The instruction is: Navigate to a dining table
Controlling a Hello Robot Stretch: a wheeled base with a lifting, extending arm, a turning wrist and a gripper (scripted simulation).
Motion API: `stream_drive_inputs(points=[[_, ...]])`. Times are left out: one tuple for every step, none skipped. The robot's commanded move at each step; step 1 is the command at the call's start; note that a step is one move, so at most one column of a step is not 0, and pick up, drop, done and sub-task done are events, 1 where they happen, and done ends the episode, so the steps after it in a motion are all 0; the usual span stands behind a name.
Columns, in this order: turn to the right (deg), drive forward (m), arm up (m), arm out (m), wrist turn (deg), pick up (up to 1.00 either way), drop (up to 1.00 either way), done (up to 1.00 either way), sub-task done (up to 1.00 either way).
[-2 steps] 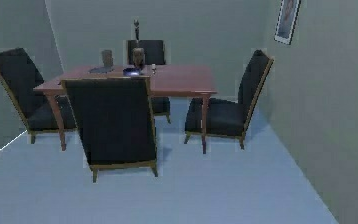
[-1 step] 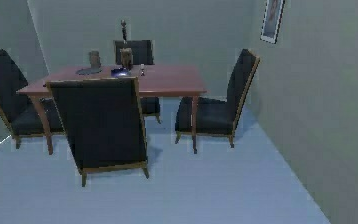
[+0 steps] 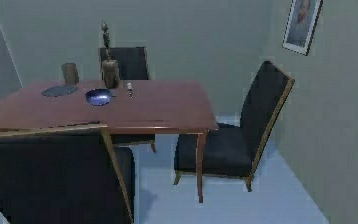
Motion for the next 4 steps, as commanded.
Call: stream_drive_inputs(points=[[27.0,0.00,0.00,0.00,0.0,0.00,0.00,0.00,0.00],[0.0,0.35,0.00,0.00,0.0,0.00,0.00,0.00,0.00],[-45.0,0.00,0.00,0.00,0.0,0.00,0.00,0.00,0.00],[-9.0,0.00,0.00,0.00,0.0,0.00,0.00,0.00,0.00]])
